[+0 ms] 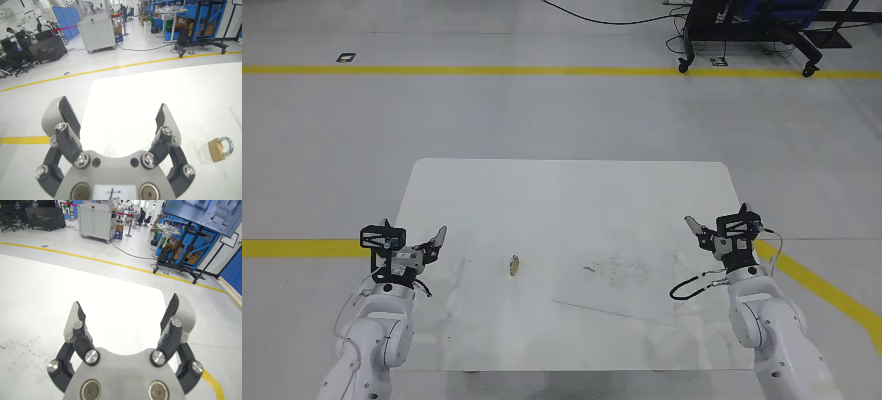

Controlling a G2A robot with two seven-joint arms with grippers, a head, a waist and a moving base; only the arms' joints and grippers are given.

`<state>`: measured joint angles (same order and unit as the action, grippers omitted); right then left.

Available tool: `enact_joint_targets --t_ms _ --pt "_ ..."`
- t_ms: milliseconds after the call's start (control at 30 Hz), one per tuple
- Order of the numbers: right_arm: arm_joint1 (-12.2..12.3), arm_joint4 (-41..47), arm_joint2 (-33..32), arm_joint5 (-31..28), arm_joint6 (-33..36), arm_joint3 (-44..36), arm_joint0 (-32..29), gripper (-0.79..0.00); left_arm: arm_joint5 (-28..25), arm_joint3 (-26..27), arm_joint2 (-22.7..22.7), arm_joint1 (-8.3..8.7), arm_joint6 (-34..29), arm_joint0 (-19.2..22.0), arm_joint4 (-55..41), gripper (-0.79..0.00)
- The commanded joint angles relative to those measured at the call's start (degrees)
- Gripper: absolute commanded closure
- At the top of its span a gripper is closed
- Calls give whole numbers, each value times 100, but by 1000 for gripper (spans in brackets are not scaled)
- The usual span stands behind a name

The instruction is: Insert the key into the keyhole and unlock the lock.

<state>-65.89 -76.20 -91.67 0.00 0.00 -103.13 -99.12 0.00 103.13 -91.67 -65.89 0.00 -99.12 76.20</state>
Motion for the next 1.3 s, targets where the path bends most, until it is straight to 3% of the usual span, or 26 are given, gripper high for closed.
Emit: enact_joint_targets --t_ms 0,200,333,533,967,1133,1267 --pt "0 0 0 0 0 0 0 -785 0 0 0 0 0 0 0 -785" --pt "-7 -184 250 -283 99 56 115 -785 0 0 0 0 0 0 0 -785" --pt "-42 -519 976 -895 496 297 526 -785 0 0 0 0 0 0 0 -785" --pt "-148 -768 1951 -1335 638 662 1041 -785 0 0 0 0 0 0 0 -785" --pt "-160 -737 1998 -1349 668 663 1108 -785 0 0 0 0 0 0 0 -785" --pt "-119 -193 1967 -2594 777 1006 1305 -785 0 0 0 0 0 0 0 -785" --pt "-72 -417 2090 -3414 1250 1109 1538 -785 0 0 0 0 0 0 0 -785"
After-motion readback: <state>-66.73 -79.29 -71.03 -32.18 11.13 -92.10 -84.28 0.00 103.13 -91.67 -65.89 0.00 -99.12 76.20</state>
